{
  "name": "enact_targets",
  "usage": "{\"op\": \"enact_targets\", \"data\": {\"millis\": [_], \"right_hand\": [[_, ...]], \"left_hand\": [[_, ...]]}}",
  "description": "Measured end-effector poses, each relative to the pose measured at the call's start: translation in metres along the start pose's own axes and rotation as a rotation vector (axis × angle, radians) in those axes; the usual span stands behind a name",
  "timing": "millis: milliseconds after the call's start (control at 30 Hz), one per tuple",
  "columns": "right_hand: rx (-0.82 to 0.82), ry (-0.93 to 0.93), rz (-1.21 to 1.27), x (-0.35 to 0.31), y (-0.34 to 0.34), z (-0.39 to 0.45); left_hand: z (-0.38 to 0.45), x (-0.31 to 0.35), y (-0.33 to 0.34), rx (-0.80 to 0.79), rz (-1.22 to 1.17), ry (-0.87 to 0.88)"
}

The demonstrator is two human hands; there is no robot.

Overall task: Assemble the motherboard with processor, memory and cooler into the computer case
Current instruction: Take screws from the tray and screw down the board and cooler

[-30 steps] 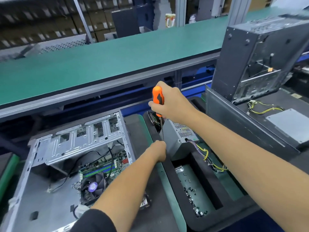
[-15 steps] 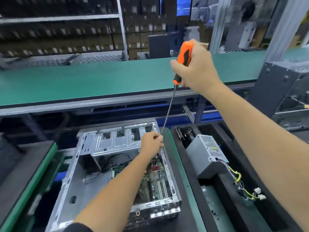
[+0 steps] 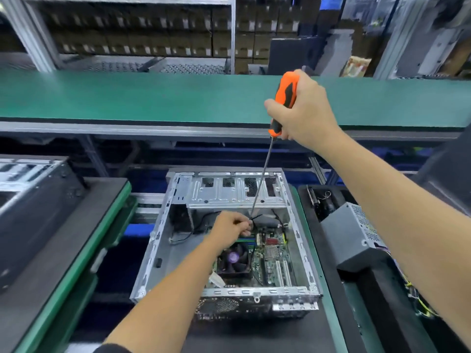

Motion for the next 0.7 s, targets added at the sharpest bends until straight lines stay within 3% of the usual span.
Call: {"op": "enact_targets", "data": {"millis": [700], "right_hand": [[-0.012,0.141,0.031,0.04,0.006,-0.015]], "left_hand": [[0.004,-0.007,0.028,-0.056,0.311,0.045]]}}
Point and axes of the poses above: each hand's wrist, its own z-axis towards the middle knuckle, its own y-axis out of the palm, x = y × z, the point moved 9 cm from there along z, towards the middle knuckle, and after that the axes turned 14 degrees about z, right-handed, at the moved point
